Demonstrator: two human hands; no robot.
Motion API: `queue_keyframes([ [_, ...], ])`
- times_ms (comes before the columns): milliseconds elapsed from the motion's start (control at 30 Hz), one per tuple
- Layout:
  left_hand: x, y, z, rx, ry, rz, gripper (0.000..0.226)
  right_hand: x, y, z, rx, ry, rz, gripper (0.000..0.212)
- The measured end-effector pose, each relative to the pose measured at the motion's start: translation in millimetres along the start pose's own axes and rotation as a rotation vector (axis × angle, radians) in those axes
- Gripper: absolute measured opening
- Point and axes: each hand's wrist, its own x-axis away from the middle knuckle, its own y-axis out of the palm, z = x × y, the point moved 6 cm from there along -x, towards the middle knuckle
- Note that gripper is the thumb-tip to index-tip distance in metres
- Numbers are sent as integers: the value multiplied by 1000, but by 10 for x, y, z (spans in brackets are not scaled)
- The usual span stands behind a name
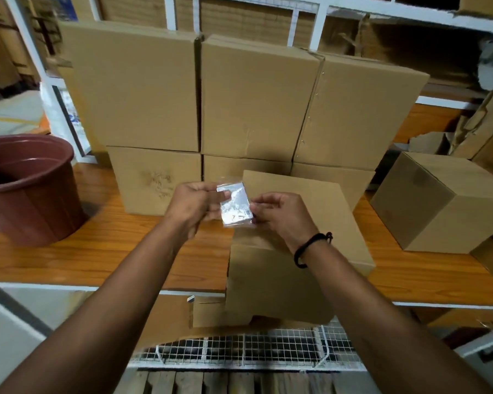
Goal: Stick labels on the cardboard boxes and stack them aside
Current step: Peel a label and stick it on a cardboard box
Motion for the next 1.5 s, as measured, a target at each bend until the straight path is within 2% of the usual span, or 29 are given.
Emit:
queue_keyframes([
  [67,33,-353,28,11,-27,38,28,-43,158,-82,189,-207,24,27],
  [133,60,-681,42,21,-64,47,30,-46,456,-237,482,-583,-57,45],
  [167,84,-830,54,25,-79,49,28,-28,661,-293,600,-753,-121,47],
  [267,192,-1173,105,54,-96,37,26,-10,1269,-403,746,-1063,-246,32],
  [333,245,-1399,112,15,-95,58,26,-24,1596,-515,711,-1150,-230,18],
  [400,260,-1720,95,-76,-74,180,31,-150,1833,-606,610,-1060,-194,9],
  [500,244,-2215,184,-121,173,404,24,-530,2162,-573,472,-658,-242,5],
  [567,235,-2336,289,-114,311,363,15,-751,2428,-501,370,-464,-336,6],
  [633,168,-2404,346,-131,316,314,19,-920,2665,-428,312,-348,-407,12],
  [867,-245,-2881,456,-73,203,451,2,-1412,3231,-353,156,-87,-627,11],
  [933,-355,-3003,469,-111,197,480,7,-1596,3337,-326,87,35,-649,18],
  [1033,-465,-3173,514,-258,252,514,12,-1815,3561,-308,40,142,-716,21],
  [1100,-501,-3306,552,-401,326,542,8,-1922,3727,-328,55,160,-752,19],
  [1233,-468,-3769,641,-976,335,715,34,-2199,4095,-347,-45,214,-692,21],
  [1300,-483,-3974,617,-1166,235,652,43,-2300,4298,-363,-110,260,-659,11],
  [1367,-499,-4064,536,-1295,129,517,51,-2359,4499,-367,-84,289,-642,15],
  [1433,-501,-4094,495,-1385,120,440,57,-2383,4668,-392,-14,286,-595,16],
  [1500,-489,-4119,511,-1386,163,448,52,-2433,4850,-362,41,298,-550,13],
])
